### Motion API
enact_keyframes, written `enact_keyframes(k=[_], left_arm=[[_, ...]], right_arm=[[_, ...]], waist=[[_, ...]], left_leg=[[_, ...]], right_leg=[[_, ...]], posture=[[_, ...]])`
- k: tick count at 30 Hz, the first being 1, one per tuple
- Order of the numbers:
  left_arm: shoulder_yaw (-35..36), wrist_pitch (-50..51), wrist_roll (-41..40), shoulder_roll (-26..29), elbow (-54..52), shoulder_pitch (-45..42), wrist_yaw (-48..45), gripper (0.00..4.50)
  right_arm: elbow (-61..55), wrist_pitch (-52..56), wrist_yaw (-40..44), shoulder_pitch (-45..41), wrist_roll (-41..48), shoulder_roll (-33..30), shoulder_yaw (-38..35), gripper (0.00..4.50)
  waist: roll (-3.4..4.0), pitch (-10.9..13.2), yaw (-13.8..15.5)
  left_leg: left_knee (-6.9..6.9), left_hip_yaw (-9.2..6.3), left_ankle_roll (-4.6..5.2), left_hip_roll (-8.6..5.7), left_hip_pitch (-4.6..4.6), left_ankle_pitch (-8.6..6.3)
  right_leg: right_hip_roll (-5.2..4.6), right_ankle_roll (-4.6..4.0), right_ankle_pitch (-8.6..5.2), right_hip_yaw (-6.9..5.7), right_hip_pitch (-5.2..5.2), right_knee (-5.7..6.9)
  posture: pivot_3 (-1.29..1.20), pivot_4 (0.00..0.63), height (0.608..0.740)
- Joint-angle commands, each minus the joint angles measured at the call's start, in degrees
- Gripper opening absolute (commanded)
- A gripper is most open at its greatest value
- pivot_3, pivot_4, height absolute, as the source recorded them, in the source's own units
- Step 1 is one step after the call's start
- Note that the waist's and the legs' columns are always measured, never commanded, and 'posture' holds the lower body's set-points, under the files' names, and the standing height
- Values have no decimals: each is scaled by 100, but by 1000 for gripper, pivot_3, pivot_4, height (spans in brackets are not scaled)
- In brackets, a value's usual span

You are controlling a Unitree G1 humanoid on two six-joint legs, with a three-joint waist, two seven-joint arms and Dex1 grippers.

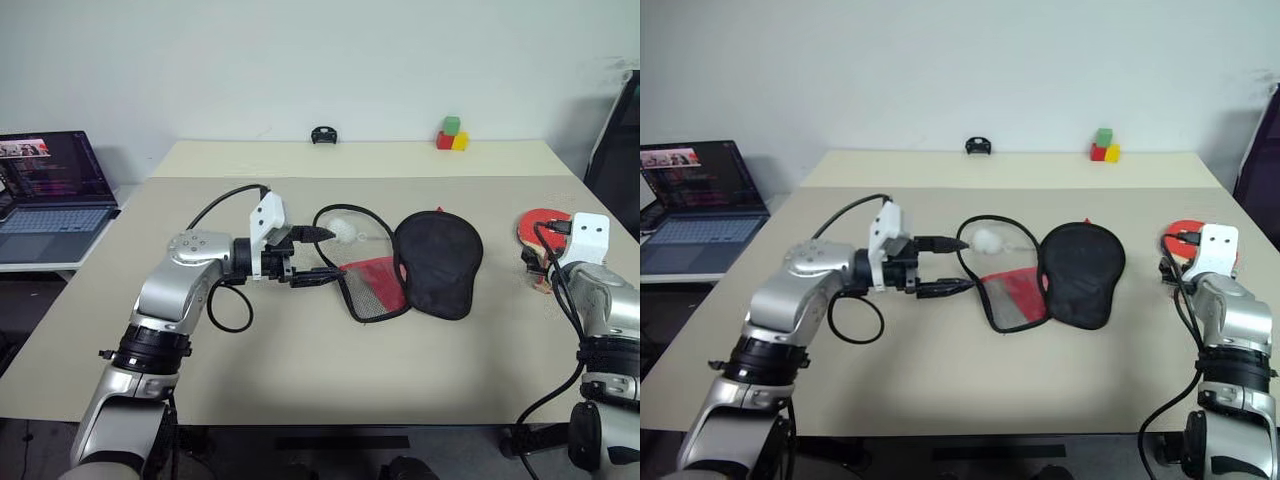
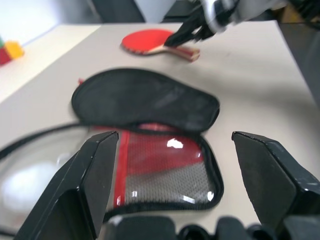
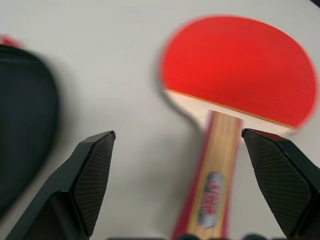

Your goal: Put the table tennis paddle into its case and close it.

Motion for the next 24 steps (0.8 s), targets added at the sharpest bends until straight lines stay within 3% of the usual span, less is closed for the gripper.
enact_keyframes(k=[1, 15, 19, 24], left_arm=[[-47, -71, -44, -60, -5, -275, -143, 3992], [-146, -271, 78, -347, 204, -470, -203, 3992], [-154, -339, 106, -361, 253, -454, -208, 3992], [-161, -444, 163, -358, 325, -405, -231, 3992]], right_arm=[[552, -537, -325, -246, -96, -82, -184, 4450], [2119, -1117, -62, -732, -164, -104, 232, 4450], [2171, -1107, 146, -682, -338, -232, 527, 3547], [2021, -951, 414, -551, -408, -382, 741, 1908]], waist=[[0, 0, -2], [0, 0, -130], [0, 0, -138], [-1, -1, -115]], left_leg=[[-1, 0, -4, 0, 0, 2], [0, 6, -12, 2, 3, 9], [0, 7, -12, 3, 6, 9], [1, 5, -12, 1, 3, 9]], right_leg=[[0, 0, 0, 0, 0, 0], [1, 0, 0, 6, 1, 1], [1, 0, 0, 8, 2, 6], [0, 1, 0, 5, 3, 2]], posture=[[0, 150, 740], [0, 150, 740], [0, 150, 740], [0, 150, 740]])
